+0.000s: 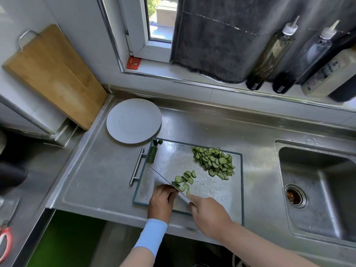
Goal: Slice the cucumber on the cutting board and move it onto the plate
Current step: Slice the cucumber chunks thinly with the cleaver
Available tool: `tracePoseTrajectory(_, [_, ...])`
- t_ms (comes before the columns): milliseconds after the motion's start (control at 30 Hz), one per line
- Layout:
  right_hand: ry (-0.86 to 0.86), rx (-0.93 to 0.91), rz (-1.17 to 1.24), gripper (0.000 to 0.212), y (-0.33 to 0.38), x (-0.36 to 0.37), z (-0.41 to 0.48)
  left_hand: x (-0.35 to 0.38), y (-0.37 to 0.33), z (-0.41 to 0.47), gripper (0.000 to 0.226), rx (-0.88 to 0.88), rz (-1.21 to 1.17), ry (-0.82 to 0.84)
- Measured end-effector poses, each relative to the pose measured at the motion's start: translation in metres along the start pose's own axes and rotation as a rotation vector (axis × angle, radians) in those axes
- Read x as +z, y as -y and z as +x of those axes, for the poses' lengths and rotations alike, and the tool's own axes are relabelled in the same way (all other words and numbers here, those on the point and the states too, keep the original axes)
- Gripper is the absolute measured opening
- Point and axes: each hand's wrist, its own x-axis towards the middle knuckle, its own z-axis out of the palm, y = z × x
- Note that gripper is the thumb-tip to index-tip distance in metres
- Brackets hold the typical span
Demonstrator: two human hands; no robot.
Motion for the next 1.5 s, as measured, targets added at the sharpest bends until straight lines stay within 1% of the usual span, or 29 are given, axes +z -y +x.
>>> tracePoseTrajectory(133, [0.010,0.011,0.024,0.021,-0.001,0.000,-0.004,-0.001,0.000,0.001,0.019,0.007,0.003,0.005])
tracePoseTrajectory(233, [0.014,0.024,0.040,0.031,0.003,0.002,-0.002,-0.001,-0.001,0.001,0.019,-0.005,-0.001,-0.001])
tracePoseTrajectory(300, [0.017,0.037,0.038,0.034,0.004,0.002,0.001,-0.001,-0.002,0.002,0.019,-0.023,-0.004,-0.003])
tracePoseTrajectory(467, [0.049,0.066,0.036,0.024,0.010,0.003,0.015,0.000,0.000,0.002,0.020,-0.016,0.003,0.018])
tracePoseTrajectory(567, [0.042,0.059,0.028,0.035,0.012,0.003,0.021,-0.001,0.002,0.001,0.016,0.003,0.014,0.019])
tracePoseTrajectory(667, [0.047,0.059,0.023,0.034,0.013,0.003,0.023,0.000,0.003,-0.001,0.009,0.026,0.009,0.010])
tracePoseTrajectory(833, [0.045,0.046,0.056,0.031,0.012,0.000,0.021,0.002,0.002,-0.001,0.011,0.010,0.000,0.004])
tracePoseTrajectory(900, [0.043,0.037,0.071,0.028,0.012,-0.002,0.017,0.002,0.002,0.000,0.015,0.003,0.001,0.007])
tracePoseTrajectory(1000, [0.031,0.038,0.072,0.035,0.009,-0.005,0.007,0.002,0.002,0.001,0.018,-0.008,-0.001,0.000])
tracePoseTrajectory(1133, [0.021,0.037,0.095,0.039,0.007,-0.009,-0.003,0.003,0.002,0.001,0.018,-0.019,-0.012,-0.011])
tracePoseTrajectory(1500, [0.035,0.069,0.047,0.037,0.010,-0.006,0.001,0.004,0.002,0.001,0.016,-0.034,-0.024,-0.032])
